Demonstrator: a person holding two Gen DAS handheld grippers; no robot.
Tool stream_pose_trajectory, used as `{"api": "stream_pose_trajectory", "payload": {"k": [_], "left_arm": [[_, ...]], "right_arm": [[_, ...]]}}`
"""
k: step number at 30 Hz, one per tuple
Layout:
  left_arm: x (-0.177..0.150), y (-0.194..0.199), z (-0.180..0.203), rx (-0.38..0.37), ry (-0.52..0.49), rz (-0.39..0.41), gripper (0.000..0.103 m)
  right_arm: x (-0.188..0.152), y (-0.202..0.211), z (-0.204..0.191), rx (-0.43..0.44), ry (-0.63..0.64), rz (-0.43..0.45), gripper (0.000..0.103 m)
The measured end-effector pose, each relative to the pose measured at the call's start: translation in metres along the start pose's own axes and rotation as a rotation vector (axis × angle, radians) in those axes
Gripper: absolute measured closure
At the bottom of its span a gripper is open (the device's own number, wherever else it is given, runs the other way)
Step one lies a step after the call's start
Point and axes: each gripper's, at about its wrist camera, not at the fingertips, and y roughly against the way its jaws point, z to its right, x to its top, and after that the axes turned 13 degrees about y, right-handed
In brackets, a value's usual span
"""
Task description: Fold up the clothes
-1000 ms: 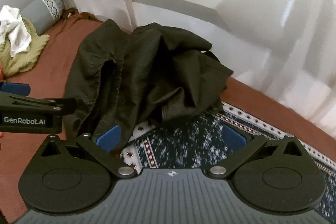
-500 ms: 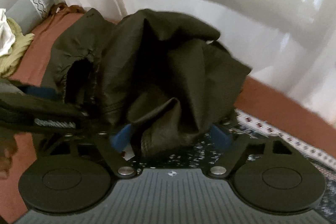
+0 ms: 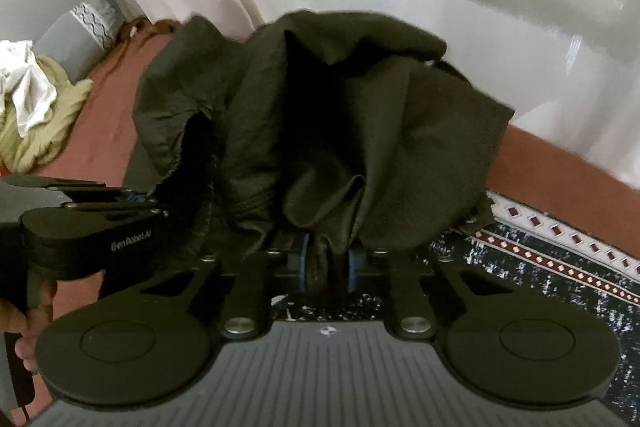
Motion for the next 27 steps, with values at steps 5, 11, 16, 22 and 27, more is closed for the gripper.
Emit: {"api": "stream_pose_trajectory", "payload": {"k": [5, 11, 16, 22, 27], "left_arm": [[0.028, 0.061, -0.002, -0.053, 0.016, 0.122, 0.103], [0.029, 0.136, 0.005, -0.157, 0.051, 0.213, 0.103], [0.025, 0.199, 0.013, -0.248, 0.079, 0.281, 0.103], [-0.024, 0.259, 0.027, -0.386, -0.002, 0.246, 0.103], [-0.102, 0.243, 0.044, -0.358, -0.122, 0.006, 0.103]], "right_arm": [[0.023, 0.049, 0.003, -0.007, 0.009, 0.101, 0.087], [0.051, 0.134, 0.017, -0.065, 0.037, 0.277, 0.088], [0.047, 0.220, 0.028, -0.114, 0.071, 0.398, 0.088], [-0.026, 0.311, 0.051, -0.161, 0.077, 0.447, 0.088], [-0.134, 0.341, 0.073, -0.221, -0.045, 0.314, 0.088]]}}
